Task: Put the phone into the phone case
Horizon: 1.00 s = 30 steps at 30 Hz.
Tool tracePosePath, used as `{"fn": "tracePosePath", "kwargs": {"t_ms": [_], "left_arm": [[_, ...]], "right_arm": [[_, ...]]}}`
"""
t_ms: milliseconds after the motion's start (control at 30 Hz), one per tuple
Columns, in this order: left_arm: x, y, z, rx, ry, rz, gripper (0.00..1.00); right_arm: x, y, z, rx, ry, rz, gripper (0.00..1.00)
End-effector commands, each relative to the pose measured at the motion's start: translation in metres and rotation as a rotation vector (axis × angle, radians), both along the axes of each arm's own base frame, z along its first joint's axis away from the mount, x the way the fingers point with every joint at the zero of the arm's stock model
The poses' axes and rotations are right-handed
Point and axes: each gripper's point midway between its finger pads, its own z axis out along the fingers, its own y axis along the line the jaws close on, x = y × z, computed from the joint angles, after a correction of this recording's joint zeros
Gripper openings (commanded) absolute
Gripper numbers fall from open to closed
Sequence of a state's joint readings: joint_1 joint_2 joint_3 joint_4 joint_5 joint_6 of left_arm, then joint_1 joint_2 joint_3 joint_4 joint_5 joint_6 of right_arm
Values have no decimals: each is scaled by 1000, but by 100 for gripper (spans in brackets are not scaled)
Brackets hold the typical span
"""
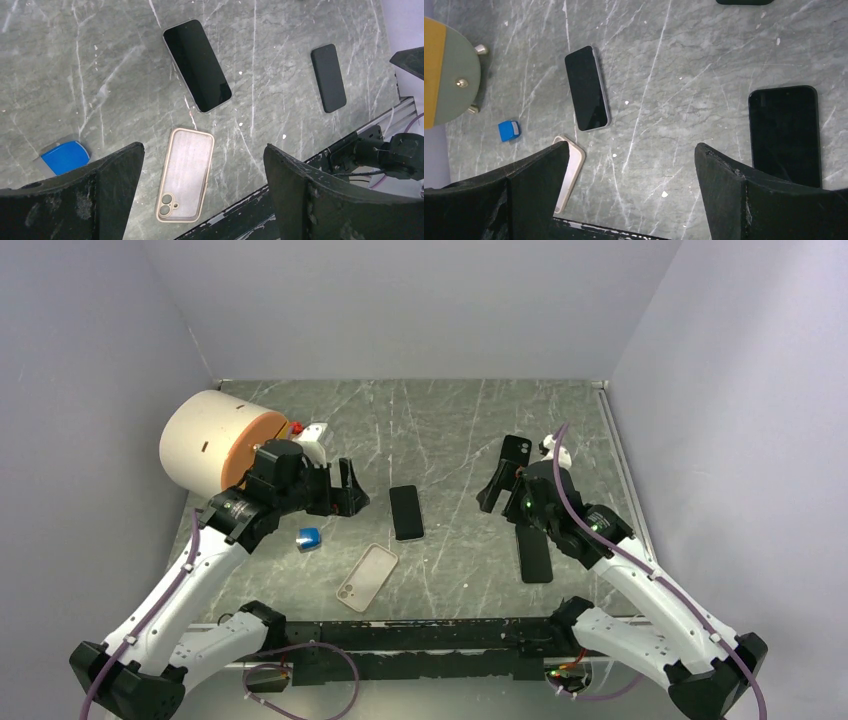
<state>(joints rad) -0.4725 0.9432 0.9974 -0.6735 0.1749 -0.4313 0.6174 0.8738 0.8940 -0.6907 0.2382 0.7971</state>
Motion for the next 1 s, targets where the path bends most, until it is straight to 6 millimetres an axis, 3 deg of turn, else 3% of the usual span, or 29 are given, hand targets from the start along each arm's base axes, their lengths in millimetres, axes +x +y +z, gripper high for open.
{"fn": "tracePosePath", "kwargs": {"t_ms": [0, 267, 367, 533, 700, 800, 967], "left_arm": [[3, 7, 4, 20, -34, 23, 94], [5, 16, 2, 50, -56, 54, 94], [5, 23, -1, 80, -63, 81, 94], [4, 28, -8, 97, -72, 91, 94], [2, 32, -10, 107, -67, 104, 94], [2, 32, -9, 106, -75, 101, 94], [-1, 32, -6, 96, -85, 93, 94]], "right_arm": [[3, -9, 4, 2, -29, -53, 99], [7, -15, -1, 2, -15, -120, 99], [11, -16, 6, 18, -31, -151, 99], [22, -19, 5, -3, -55, -189, 94], [45, -24, -7, -86, -81, -209, 82], [64, -28, -16, -132, -89, -212, 66], [96, -37, -46, -162, -42, -189, 54]]}}
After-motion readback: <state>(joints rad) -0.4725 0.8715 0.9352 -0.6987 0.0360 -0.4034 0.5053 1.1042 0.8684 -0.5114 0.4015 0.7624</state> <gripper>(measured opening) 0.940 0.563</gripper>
